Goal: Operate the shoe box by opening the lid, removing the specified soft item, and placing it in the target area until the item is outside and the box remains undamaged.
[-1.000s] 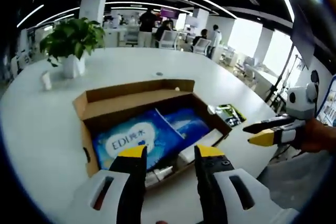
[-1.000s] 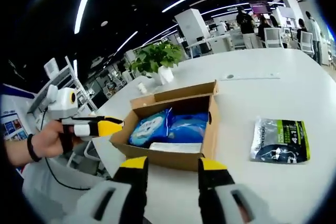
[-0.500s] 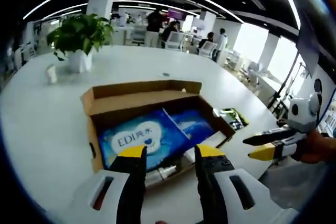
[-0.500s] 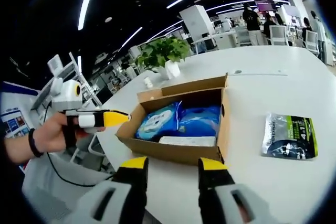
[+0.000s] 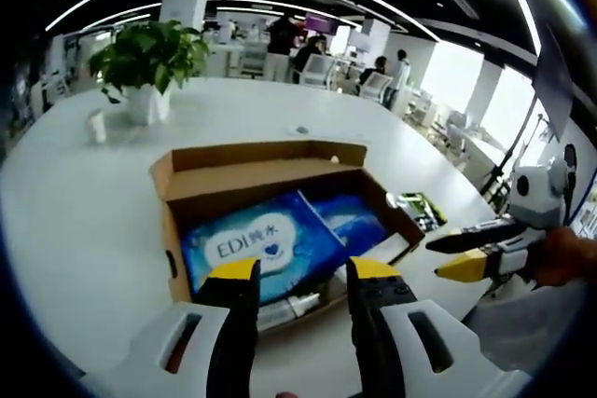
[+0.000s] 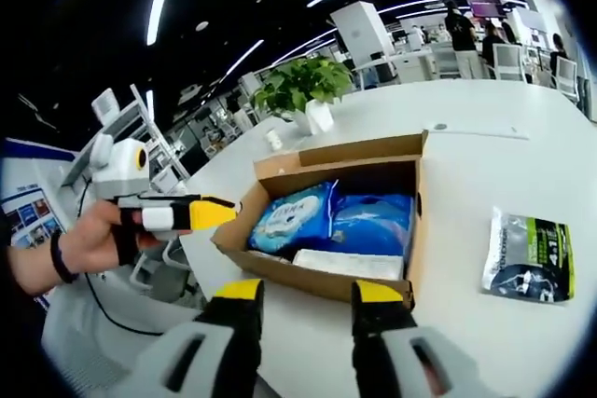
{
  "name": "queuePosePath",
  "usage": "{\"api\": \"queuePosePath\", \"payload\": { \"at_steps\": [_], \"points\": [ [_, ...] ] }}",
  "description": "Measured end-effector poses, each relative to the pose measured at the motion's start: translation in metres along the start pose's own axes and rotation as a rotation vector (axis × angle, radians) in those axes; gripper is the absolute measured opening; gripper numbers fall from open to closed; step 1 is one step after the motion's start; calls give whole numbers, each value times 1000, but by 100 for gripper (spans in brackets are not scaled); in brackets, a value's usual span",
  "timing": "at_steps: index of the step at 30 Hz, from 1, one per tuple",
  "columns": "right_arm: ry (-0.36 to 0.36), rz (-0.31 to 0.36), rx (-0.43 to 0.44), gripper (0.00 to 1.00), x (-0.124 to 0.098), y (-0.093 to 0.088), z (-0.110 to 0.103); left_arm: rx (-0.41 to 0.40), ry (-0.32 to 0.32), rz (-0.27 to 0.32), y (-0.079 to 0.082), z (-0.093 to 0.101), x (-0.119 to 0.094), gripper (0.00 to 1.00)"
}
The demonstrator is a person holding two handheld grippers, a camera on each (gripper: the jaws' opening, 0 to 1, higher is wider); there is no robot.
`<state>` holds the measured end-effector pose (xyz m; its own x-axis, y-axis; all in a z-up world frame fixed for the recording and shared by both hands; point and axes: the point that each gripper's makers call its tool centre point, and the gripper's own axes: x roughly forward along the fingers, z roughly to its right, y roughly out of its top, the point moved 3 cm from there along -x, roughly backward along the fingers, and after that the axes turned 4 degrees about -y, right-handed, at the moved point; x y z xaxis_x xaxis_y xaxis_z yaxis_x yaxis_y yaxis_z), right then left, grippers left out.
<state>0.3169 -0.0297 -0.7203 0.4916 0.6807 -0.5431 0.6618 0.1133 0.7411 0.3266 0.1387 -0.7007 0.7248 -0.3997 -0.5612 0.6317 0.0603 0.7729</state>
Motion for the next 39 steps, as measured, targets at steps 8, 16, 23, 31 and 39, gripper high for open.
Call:
{"api": "queuePosePath", "payload": {
  "at_steps": [8,16,23,31,39],
  "points": [
    [19,4,23,34,19,16,1,6,-10,-3,-1,9,-3,37],
    [31,-11,7,34,35,26,3,-12,-8,8,1,9,-6,37],
    [42,-28,8,34,51,30,4,-24,-13,22,4,8,-6,37],
    [67,-57,6,35,72,26,-1,-34,-9,20,3,5,-5,37],
    [70,-58,-9,35,90,37,1,-47,2,21,3,-1,-6,38]
  ]
}}
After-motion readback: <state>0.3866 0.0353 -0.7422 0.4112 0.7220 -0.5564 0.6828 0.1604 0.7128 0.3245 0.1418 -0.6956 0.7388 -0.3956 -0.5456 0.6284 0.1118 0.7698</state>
